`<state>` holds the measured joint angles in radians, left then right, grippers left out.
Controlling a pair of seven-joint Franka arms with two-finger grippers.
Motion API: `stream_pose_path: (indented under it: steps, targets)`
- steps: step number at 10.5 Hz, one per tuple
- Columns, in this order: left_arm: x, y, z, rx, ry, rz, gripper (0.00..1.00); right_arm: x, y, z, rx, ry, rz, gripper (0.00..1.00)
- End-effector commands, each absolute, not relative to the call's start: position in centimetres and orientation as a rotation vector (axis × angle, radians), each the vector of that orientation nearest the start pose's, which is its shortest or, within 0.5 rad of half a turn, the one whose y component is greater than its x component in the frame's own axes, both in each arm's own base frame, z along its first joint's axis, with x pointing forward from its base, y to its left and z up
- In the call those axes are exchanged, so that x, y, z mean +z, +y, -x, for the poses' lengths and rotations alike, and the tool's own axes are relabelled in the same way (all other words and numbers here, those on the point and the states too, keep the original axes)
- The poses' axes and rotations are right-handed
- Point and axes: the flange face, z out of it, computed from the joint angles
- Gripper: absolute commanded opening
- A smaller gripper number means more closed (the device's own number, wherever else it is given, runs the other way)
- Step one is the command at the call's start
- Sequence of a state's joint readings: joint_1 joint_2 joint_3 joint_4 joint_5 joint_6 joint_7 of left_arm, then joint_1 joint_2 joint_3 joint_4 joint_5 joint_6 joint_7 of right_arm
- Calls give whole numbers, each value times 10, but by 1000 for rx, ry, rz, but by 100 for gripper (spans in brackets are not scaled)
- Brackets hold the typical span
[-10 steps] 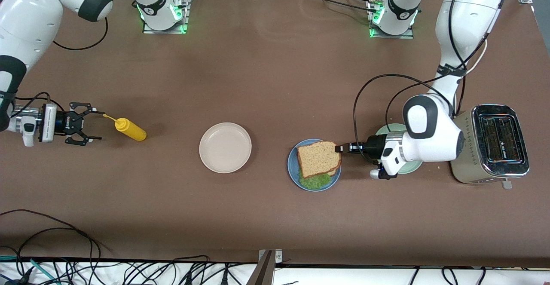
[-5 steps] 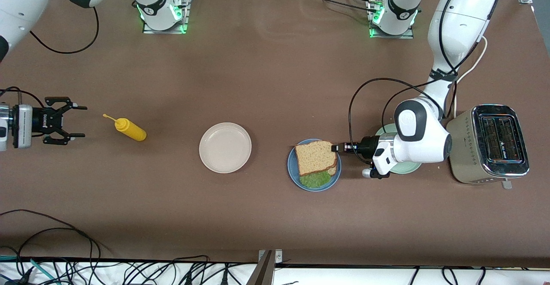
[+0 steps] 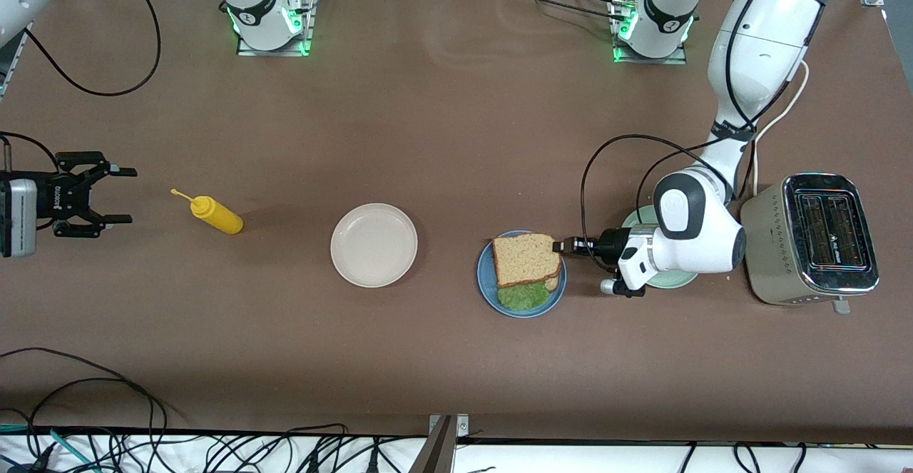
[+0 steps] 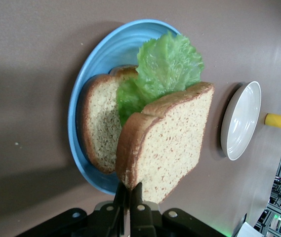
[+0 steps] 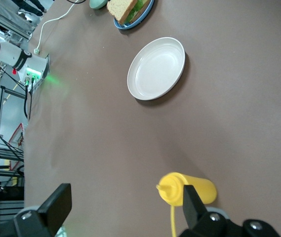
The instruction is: Make sandwich in blue plate with both arms
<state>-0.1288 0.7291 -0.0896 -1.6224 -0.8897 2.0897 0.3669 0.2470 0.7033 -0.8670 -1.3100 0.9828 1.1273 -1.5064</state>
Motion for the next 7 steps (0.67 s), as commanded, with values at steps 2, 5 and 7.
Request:
stream_pose_path:
  steps: [2,5,7]
  targets:
    - [194,-176,-652,-205,-11,-2331,7,478,-86,-636,107,-934,2252,100]
    - [194,-174,-653,-204,-6,-2332,100,529,-38,-623,286,-796,2488,100]
    - [196,-163,-656,-192,6,-2335,100,556,-2,-611,383,-685,2651,100]
